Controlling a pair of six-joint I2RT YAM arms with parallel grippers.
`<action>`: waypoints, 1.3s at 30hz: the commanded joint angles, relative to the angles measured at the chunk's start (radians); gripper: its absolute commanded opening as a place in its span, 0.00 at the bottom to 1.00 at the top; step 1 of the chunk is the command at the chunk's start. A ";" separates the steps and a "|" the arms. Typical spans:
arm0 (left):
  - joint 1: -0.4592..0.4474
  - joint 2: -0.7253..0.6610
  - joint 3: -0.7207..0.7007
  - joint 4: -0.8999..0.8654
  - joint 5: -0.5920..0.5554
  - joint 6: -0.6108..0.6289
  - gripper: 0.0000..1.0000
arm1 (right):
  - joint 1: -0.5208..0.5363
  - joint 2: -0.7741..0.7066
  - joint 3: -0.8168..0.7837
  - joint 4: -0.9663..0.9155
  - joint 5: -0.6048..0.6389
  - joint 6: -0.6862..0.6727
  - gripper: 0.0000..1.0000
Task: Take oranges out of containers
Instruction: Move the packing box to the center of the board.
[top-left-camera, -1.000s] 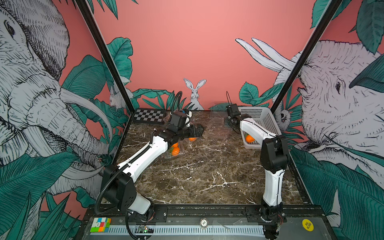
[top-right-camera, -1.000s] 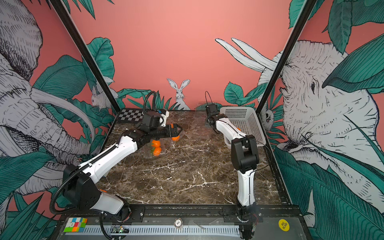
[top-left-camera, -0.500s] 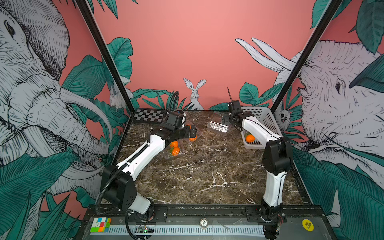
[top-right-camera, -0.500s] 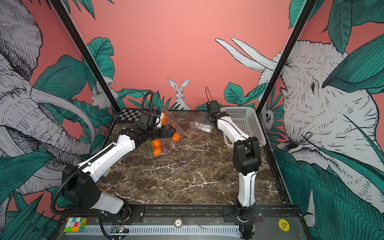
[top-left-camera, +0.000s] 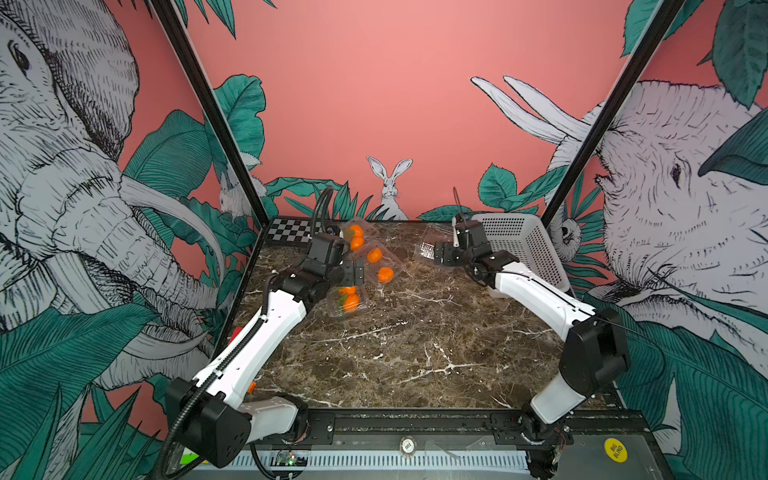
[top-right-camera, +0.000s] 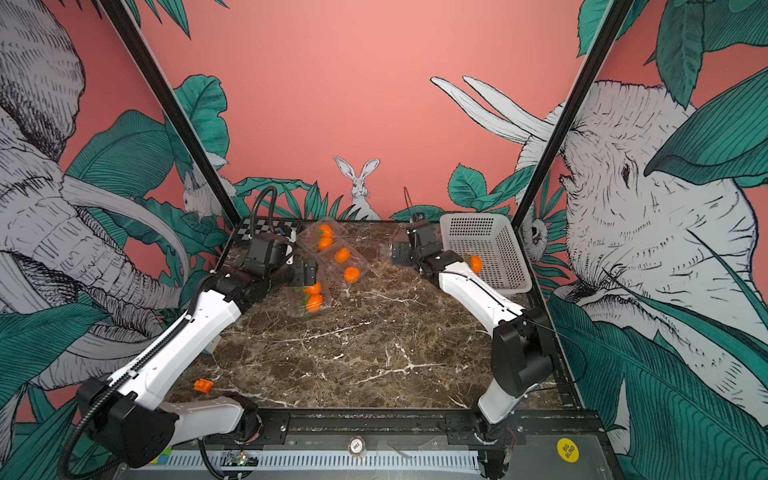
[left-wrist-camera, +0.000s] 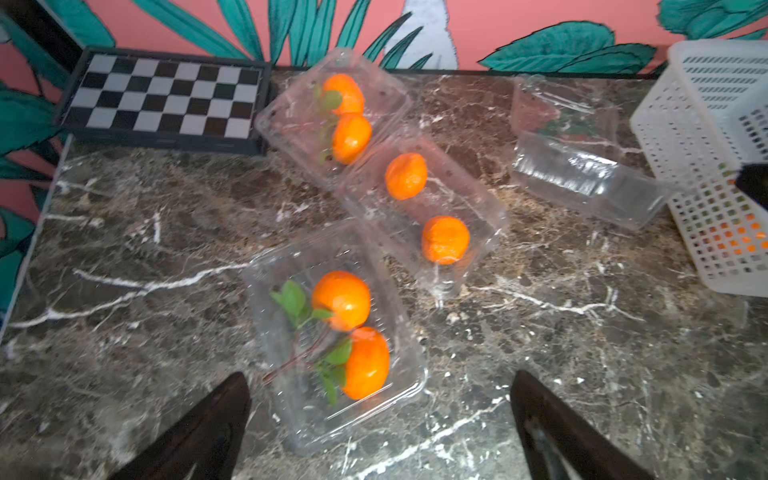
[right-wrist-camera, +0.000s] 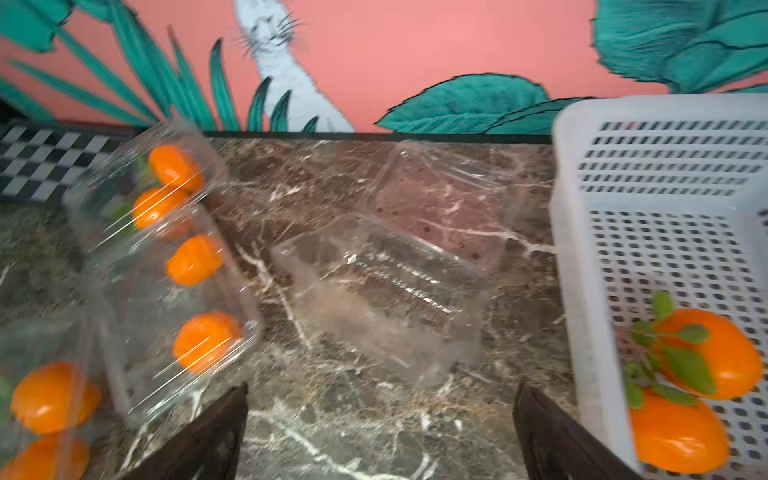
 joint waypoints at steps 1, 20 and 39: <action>0.109 -0.011 -0.094 -0.045 0.054 -0.024 0.99 | 0.097 0.019 -0.008 0.028 0.062 -0.022 0.99; 0.366 0.645 0.248 0.168 0.291 -0.020 0.99 | 0.516 0.313 0.137 0.056 0.204 0.064 0.98; 0.366 0.654 0.042 0.672 0.640 -0.133 0.99 | 0.510 0.352 0.056 0.062 0.080 0.047 0.98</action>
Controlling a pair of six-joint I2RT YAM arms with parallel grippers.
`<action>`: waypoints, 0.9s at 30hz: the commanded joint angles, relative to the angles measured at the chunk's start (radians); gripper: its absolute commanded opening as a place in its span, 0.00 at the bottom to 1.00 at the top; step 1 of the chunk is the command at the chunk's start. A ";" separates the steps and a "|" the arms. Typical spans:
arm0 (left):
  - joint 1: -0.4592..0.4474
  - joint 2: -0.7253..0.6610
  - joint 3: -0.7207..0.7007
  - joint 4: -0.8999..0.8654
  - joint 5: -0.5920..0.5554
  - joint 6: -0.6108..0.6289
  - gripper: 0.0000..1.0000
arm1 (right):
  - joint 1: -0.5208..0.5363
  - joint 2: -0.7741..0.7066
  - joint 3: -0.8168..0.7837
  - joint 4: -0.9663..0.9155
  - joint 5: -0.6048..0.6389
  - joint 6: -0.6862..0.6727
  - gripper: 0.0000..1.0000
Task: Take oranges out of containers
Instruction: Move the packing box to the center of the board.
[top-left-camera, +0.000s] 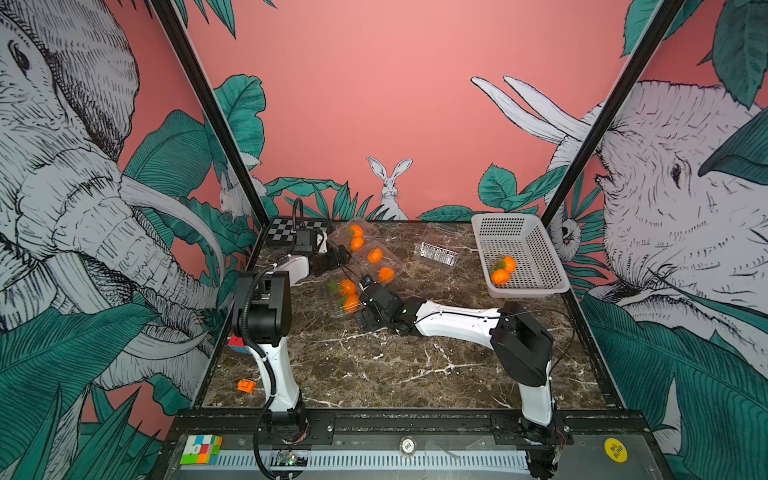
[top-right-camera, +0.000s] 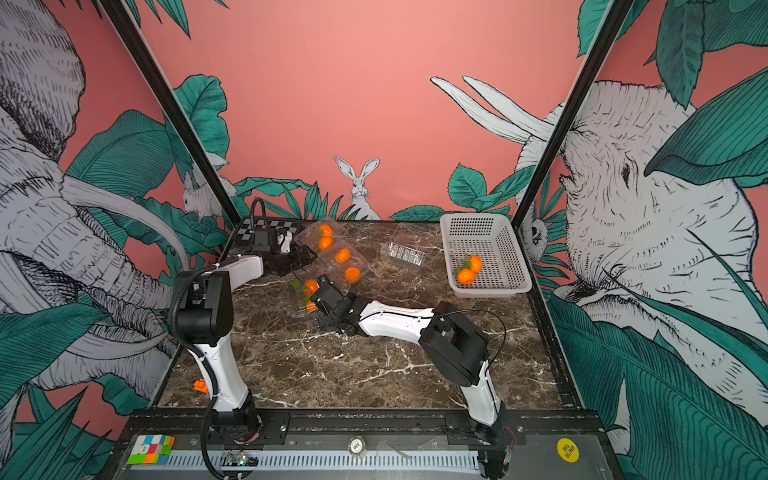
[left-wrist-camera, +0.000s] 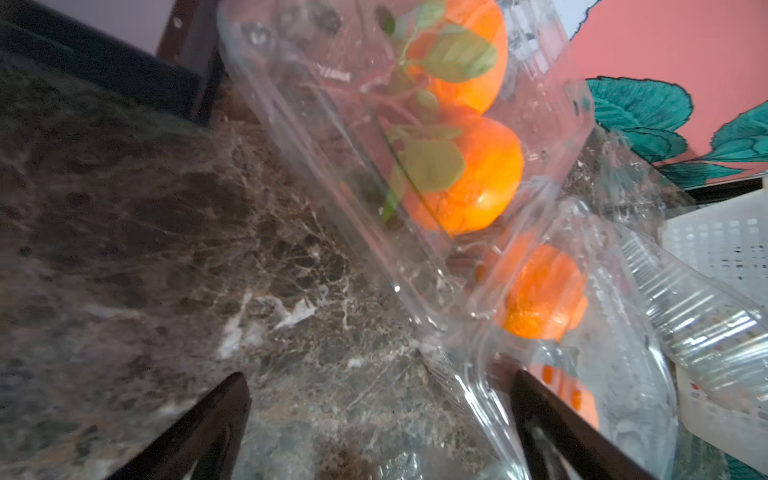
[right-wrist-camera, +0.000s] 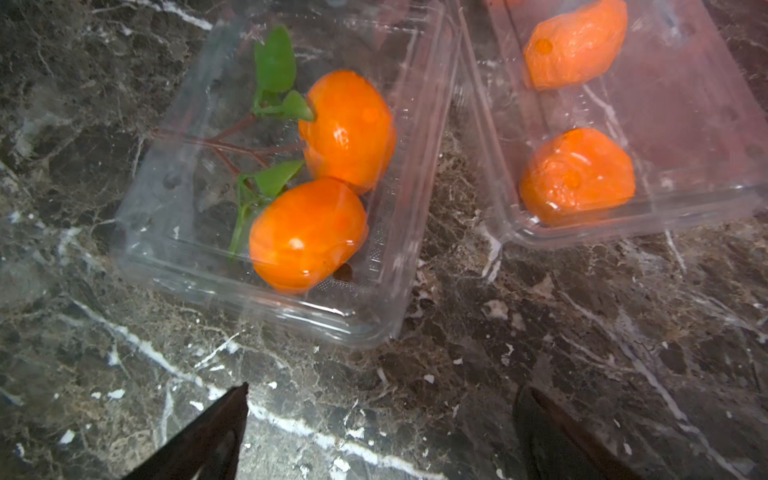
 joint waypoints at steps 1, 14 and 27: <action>0.002 -0.101 -0.081 0.118 0.042 -0.055 0.99 | -0.012 0.007 -0.032 0.000 -0.003 0.001 0.98; -0.074 -0.359 -0.379 0.234 0.017 -0.155 0.99 | -0.154 -0.060 -0.140 -0.005 -0.084 0.044 0.99; -0.227 -0.595 -0.614 0.208 -0.095 -0.196 0.99 | -0.280 -0.153 -0.153 -0.132 -0.070 0.114 0.99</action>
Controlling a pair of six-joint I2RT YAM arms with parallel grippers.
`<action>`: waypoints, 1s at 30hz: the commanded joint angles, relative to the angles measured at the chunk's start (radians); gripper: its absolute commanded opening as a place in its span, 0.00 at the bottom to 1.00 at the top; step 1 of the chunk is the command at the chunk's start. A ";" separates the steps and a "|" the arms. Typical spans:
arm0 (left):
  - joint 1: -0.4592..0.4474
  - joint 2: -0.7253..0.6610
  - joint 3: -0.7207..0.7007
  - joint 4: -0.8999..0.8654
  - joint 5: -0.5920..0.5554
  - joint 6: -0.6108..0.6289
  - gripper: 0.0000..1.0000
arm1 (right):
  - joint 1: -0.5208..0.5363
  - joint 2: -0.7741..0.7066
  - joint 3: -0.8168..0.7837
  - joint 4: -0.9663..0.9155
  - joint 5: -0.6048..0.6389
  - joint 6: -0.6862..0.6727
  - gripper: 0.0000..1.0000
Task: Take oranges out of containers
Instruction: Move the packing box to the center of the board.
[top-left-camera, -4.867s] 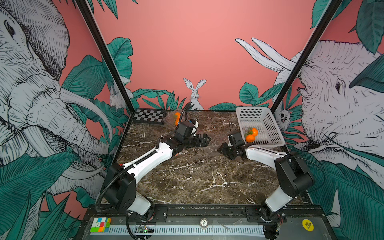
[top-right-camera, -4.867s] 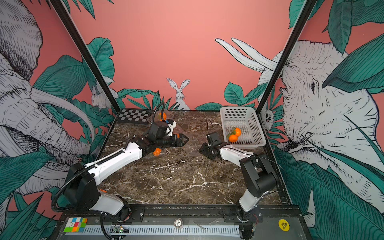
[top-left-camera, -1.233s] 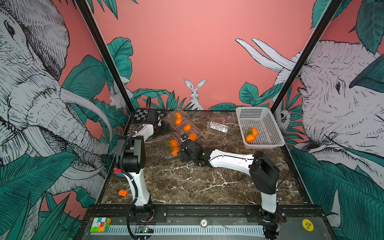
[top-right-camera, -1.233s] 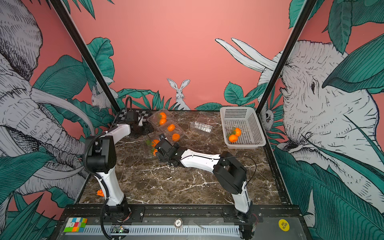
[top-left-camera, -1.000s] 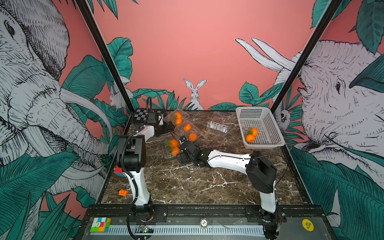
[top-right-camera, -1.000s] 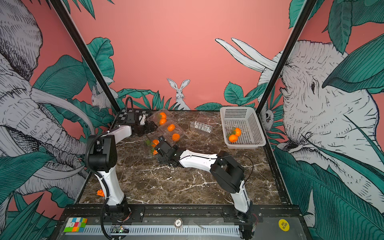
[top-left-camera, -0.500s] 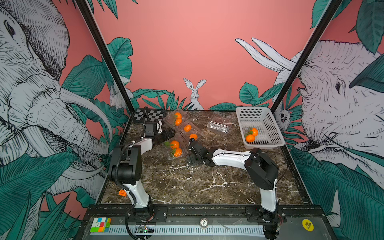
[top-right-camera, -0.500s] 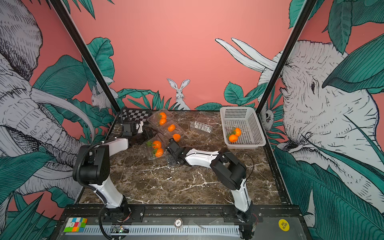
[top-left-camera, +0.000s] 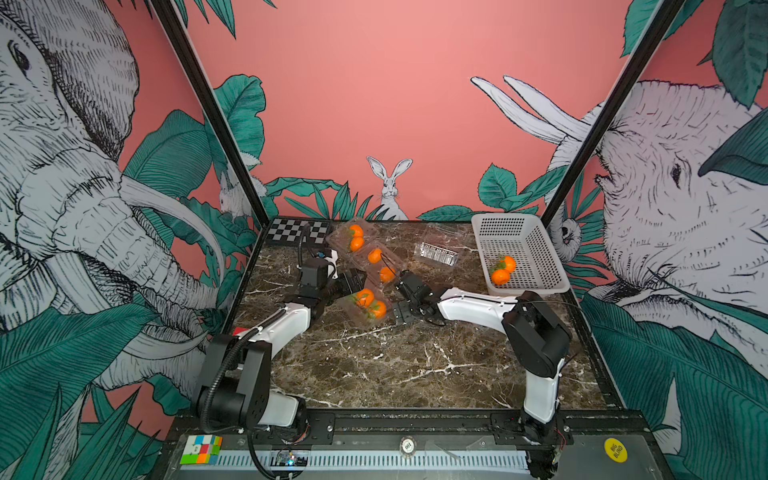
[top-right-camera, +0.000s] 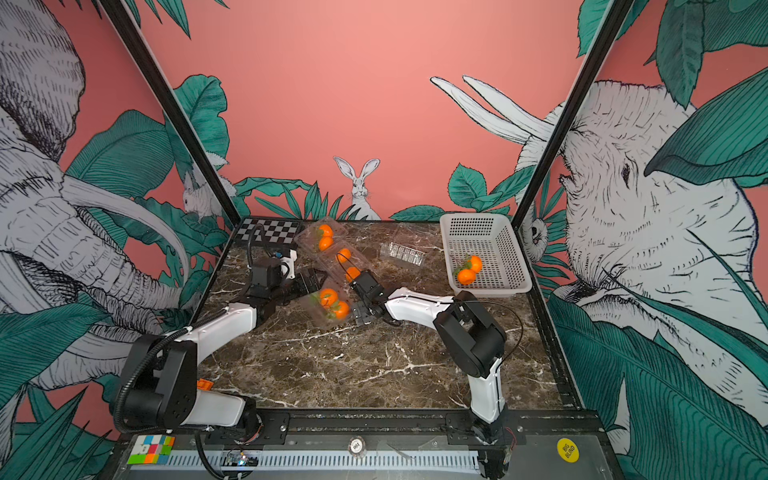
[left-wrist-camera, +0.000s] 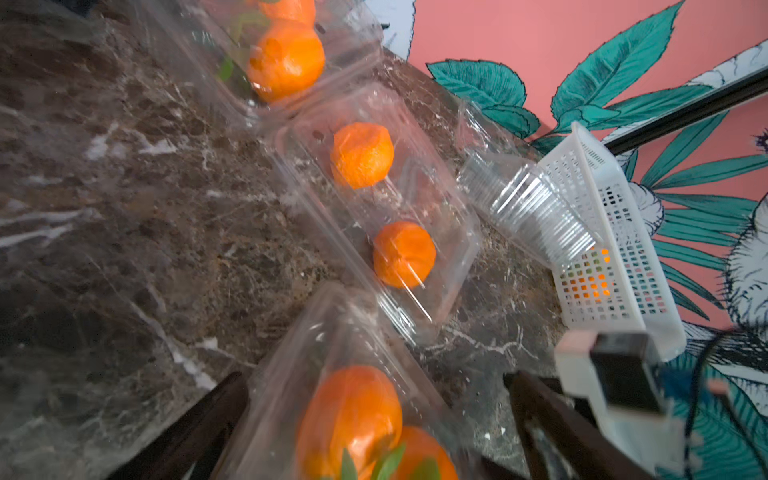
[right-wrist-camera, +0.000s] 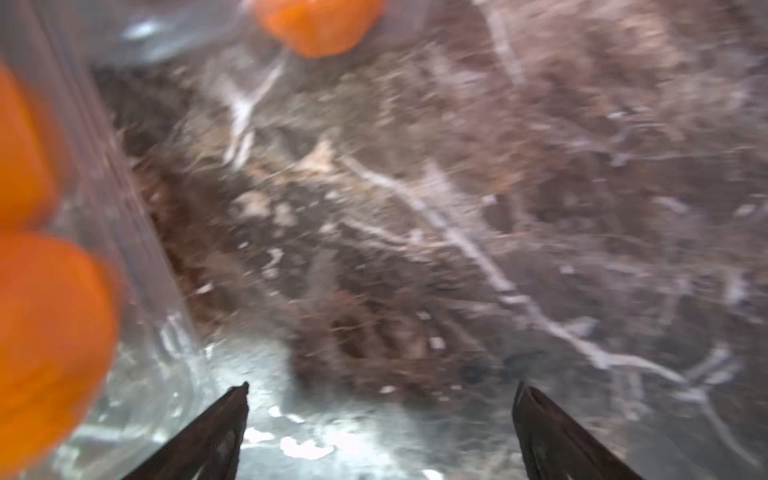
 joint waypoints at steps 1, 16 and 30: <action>-0.013 -0.029 -0.055 -0.048 -0.014 -0.019 0.99 | -0.030 -0.084 -0.021 0.006 0.004 0.035 0.99; -0.015 -0.208 -0.228 -0.057 -0.010 -0.073 0.99 | 0.016 -0.262 -0.280 0.085 -0.042 0.175 0.99; -0.058 -0.279 -0.329 -0.024 -0.012 -0.168 0.99 | 0.050 -0.328 -0.381 0.318 -0.212 0.406 0.89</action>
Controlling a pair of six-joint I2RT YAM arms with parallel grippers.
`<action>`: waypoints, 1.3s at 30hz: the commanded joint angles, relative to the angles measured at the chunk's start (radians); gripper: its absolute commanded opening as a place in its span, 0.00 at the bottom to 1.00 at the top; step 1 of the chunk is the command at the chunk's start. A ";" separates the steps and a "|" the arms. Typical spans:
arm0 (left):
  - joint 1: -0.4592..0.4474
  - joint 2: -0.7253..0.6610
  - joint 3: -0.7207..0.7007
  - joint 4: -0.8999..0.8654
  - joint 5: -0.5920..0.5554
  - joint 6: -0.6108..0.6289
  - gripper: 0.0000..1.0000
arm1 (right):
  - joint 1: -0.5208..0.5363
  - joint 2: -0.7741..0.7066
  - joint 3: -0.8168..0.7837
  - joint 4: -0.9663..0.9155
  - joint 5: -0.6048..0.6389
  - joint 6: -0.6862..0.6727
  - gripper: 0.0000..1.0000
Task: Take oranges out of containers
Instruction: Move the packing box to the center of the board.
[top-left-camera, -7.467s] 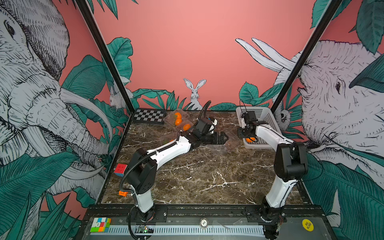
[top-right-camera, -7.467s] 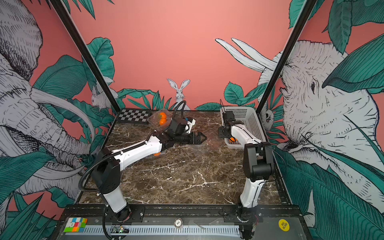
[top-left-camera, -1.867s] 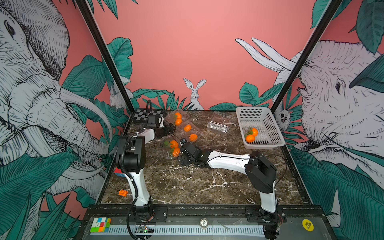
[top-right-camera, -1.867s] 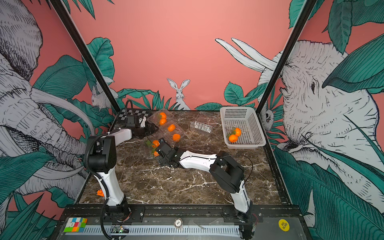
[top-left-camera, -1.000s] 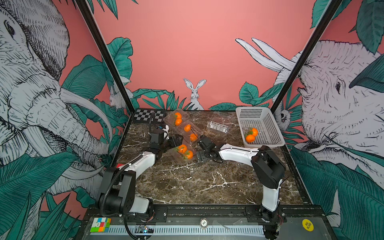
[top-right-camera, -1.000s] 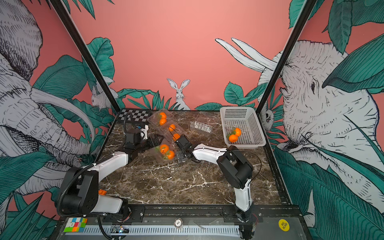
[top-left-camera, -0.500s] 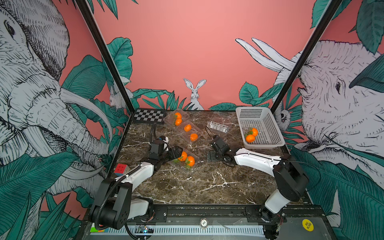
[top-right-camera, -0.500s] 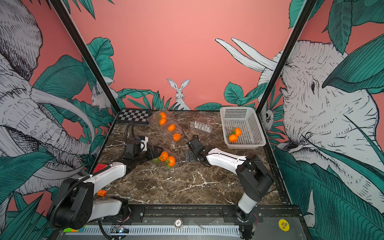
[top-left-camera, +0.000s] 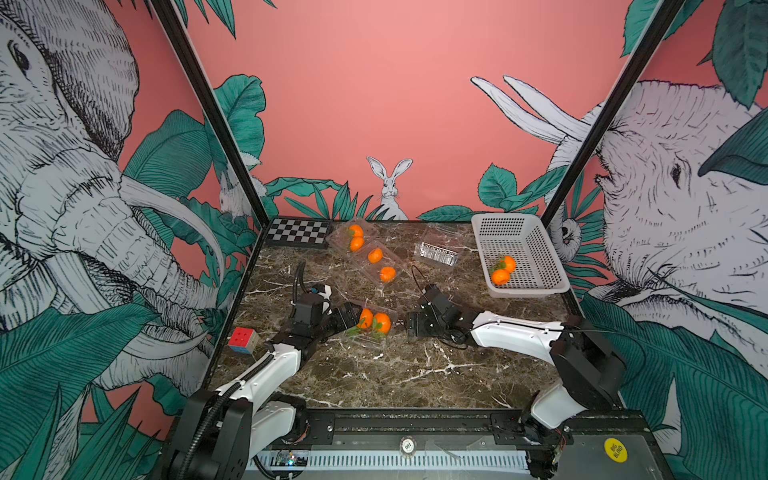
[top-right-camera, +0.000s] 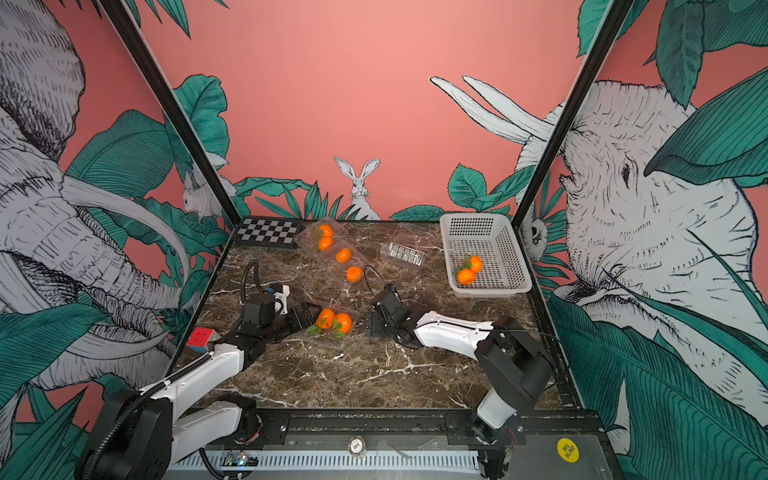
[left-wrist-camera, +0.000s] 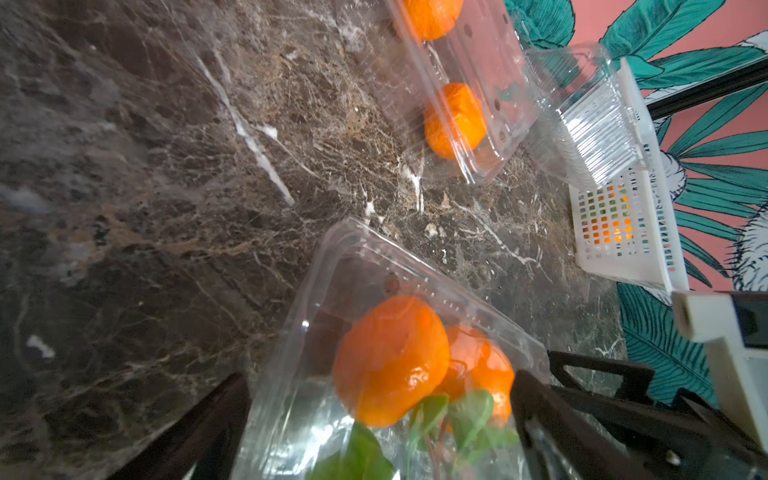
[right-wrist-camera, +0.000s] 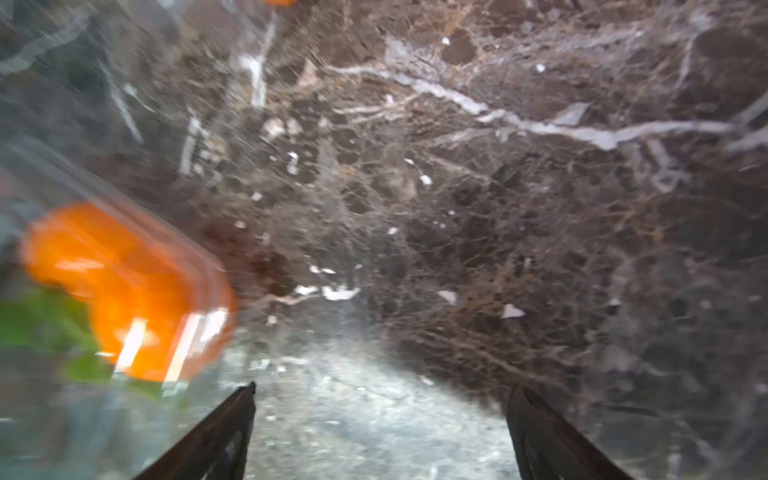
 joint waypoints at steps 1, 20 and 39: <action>-0.039 0.026 -0.017 0.048 0.004 -0.057 0.99 | -0.001 -0.008 0.006 0.114 -0.073 0.070 0.88; -0.222 0.234 0.134 0.217 -0.067 -0.203 0.99 | -0.172 0.120 0.091 0.218 -0.245 0.092 0.56; -0.262 0.520 0.430 0.152 -0.053 -0.121 0.99 | -0.415 0.031 0.033 0.118 -0.345 -0.143 0.78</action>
